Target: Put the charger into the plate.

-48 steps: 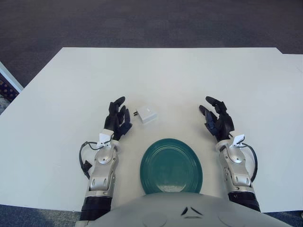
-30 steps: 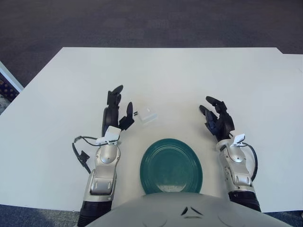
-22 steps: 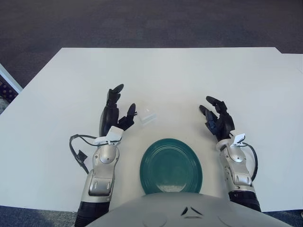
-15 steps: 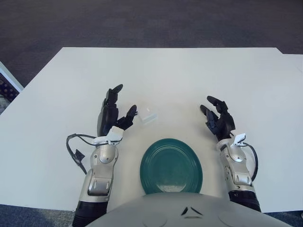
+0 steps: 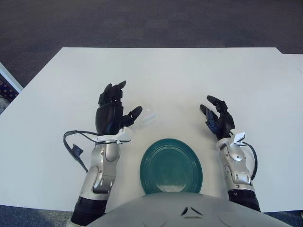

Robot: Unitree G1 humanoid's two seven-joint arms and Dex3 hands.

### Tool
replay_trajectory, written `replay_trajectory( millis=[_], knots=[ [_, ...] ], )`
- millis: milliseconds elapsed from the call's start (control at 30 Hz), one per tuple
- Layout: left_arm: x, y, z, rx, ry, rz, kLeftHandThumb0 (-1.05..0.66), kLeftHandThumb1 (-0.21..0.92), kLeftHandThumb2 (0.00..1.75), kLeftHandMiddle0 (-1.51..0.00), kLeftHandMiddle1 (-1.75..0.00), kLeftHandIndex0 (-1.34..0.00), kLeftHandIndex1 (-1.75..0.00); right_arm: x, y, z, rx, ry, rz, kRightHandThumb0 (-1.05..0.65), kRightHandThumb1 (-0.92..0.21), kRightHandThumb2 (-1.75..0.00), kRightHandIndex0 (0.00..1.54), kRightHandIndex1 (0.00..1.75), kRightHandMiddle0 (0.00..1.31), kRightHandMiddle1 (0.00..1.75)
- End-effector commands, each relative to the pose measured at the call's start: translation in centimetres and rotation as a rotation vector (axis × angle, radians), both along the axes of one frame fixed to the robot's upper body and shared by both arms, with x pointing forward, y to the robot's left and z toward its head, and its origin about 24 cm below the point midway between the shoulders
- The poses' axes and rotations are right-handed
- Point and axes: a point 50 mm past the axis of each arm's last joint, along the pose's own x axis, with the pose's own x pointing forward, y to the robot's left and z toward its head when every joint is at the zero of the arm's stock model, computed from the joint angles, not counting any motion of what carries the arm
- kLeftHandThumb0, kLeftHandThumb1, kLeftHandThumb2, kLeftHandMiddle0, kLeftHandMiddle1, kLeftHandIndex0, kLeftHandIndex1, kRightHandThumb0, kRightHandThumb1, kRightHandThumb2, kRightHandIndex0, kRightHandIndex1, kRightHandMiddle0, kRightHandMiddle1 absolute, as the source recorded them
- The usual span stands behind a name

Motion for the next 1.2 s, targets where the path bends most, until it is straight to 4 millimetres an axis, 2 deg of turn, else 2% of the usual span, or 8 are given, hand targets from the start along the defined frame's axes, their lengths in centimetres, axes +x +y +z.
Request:
replay_trajectory(
  millis=[0, 933, 1167],
  knots=[
    [0.4, -0.1, 0.3, 0.041, -0.009, 0.005, -1.05, 0.92, 0.60, -0.21, -0.02, -0.02, -0.83, -0.2, -0.1, -0.6, 0.021, 0.038, -0.011, -0.51, -0.92, -0.49, 0.49, 0.01, 0.09, 0.78],
    [1.9, -1.3, 0.8, 0.221, 0.107, -0.008, -1.05, 0.92, 0.58, -0.15, 0.00, -0.04, -0.85, -0.4, 0.0, -0.7, 0.024, 0.045, -0.018, -0.50, -0.92, -0.48, 0.49, 0.01, 0.08, 0.78],
    [2.7, -2.3, 0.6, 0.251, 0.251, 0.004, -1.05, 0.92, 0.52, -0.21, -0.02, 0.00, -0.70, -0.5, 0.1, -0.8, 0.039, 0.050, -0.021, -0.49, -0.92, -0.46, 0.50, 0.01, 0.07, 0.77]
  ],
)
